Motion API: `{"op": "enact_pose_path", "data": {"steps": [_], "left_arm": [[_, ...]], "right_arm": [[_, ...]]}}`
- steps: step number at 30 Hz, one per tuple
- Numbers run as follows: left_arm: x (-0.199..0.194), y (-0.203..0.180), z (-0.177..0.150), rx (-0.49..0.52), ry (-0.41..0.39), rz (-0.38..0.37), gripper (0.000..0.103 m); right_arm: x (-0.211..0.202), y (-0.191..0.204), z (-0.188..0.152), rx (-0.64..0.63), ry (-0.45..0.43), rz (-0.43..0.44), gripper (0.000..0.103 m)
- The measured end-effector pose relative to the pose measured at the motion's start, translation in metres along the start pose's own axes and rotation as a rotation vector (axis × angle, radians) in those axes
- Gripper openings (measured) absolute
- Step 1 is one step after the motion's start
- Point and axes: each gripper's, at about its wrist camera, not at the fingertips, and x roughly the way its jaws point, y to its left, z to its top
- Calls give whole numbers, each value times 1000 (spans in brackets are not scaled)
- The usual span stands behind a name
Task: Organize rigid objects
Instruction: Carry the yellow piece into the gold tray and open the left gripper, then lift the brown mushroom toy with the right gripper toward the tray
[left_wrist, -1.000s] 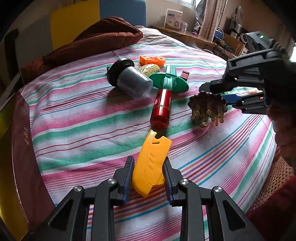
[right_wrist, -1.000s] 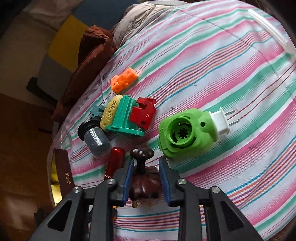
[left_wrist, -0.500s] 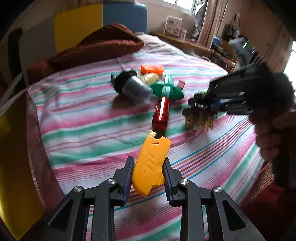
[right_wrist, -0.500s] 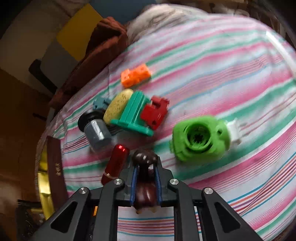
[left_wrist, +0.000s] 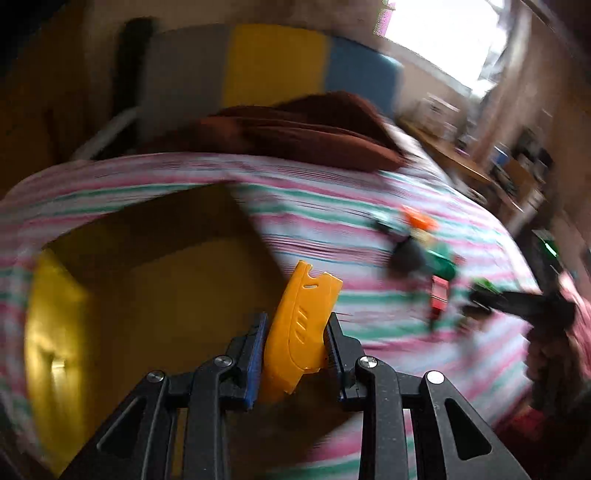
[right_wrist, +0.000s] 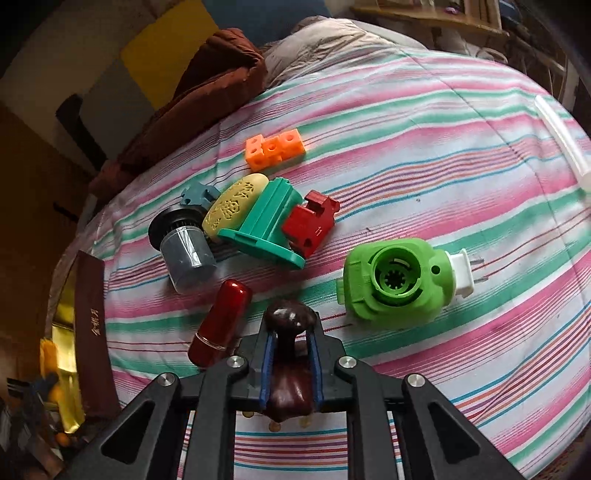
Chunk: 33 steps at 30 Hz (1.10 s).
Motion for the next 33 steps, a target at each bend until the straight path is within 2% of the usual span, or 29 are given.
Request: {"op": "enact_pose_path", "data": {"steps": [6, 11, 19, 23, 24, 26, 30, 33], "left_arm": [[11, 112, 14, -178, 14, 206, 30], [30, 162, 25, -254, 28, 272, 30], [65, 179, 50, -232, 46, 377, 31], [72, 185, 49, -235, 63, 386, 33], [71, 186, 49, -236, 66, 395, 40], [68, 188, 47, -237, 57, 402, 44], [52, 179, 42, -203, 33, 422, 44], [31, 173, 36, -204, -4, 406, 44]], "right_arm": [[-2, 7, 0, -48, -15, -35, 15], [-2, 8, 0, -58, -22, -46, 15], [-2, 8, 0, -61, -25, -50, 15], [-2, 8, 1, -59, -24, -50, 15], [-2, 8, 1, -59, -23, -51, 15], [-2, 8, 1, -60, -23, -52, 15], [-1, 7, 1, -53, -21, -53, 15], [-1, 5, 2, -40, -22, -54, 15]]}}
